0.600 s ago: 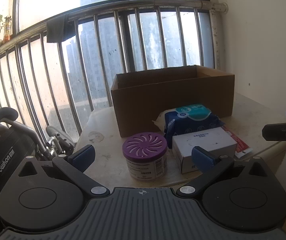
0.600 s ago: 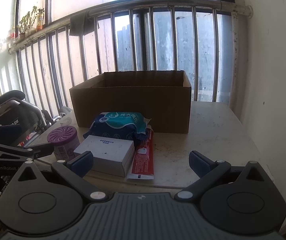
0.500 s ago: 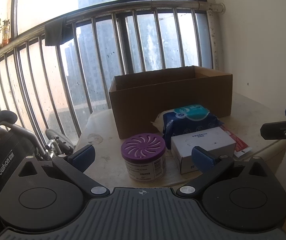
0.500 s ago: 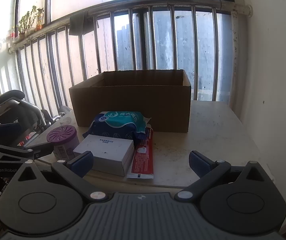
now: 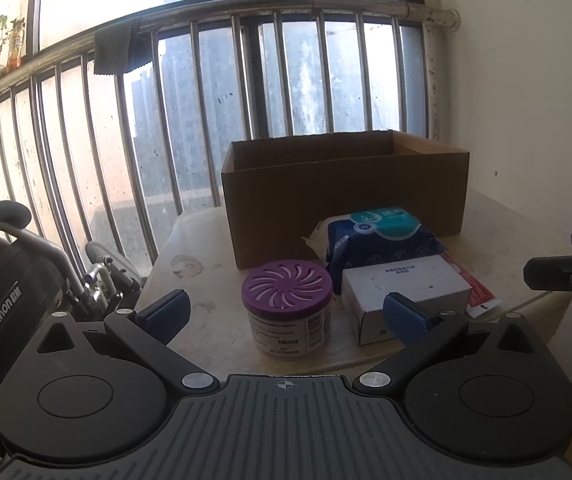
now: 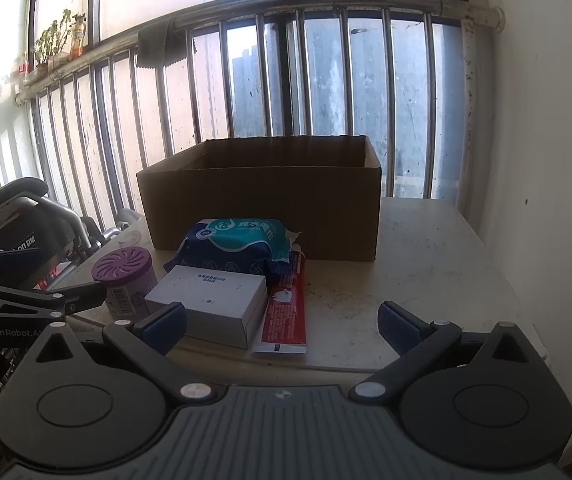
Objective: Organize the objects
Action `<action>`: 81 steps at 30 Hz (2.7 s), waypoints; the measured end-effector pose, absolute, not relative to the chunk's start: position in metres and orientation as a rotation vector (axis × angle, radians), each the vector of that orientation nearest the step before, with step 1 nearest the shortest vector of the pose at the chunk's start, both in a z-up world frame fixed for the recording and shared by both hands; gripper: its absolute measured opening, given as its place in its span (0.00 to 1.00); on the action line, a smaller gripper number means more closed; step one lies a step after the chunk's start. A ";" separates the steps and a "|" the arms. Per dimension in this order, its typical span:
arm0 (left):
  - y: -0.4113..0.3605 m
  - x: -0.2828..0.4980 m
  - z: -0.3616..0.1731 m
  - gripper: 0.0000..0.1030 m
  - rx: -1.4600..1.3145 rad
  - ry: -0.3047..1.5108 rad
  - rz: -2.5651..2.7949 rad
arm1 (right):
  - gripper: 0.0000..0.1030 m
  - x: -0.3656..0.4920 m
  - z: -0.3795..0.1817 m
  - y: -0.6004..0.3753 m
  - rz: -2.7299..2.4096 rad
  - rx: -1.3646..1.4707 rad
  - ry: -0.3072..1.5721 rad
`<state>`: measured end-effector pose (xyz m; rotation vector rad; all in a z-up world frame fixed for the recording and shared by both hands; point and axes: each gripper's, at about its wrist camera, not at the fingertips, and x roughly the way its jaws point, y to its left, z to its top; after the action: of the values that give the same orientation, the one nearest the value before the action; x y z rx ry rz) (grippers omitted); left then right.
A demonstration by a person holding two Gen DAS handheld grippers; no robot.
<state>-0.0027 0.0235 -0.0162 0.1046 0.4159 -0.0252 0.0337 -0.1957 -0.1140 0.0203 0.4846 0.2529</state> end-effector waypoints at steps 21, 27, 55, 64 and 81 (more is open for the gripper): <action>0.027 0.000 -0.019 1.00 0.101 0.433 -0.018 | 1.00 0.034 -0.115 -0.193 0.258 0.027 0.491; 0.027 0.000 -0.020 1.00 0.098 0.437 -0.018 | 1.00 0.035 -0.115 -0.193 0.257 0.030 0.497; 0.037 0.008 -0.034 1.00 0.077 0.480 -0.004 | 1.00 0.037 -0.118 -0.192 0.258 0.032 0.508; 0.035 0.005 -0.027 1.00 0.059 0.451 -0.019 | 1.00 0.038 -0.119 -0.193 0.254 0.037 0.508; 0.036 0.006 -0.030 1.00 0.053 0.457 -0.011 | 1.00 0.038 -0.117 -0.194 0.257 0.038 0.512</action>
<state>0.0060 0.0359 -0.0299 0.0535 0.4572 -0.0112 0.0379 -0.1940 -0.1172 0.0379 0.5124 0.2567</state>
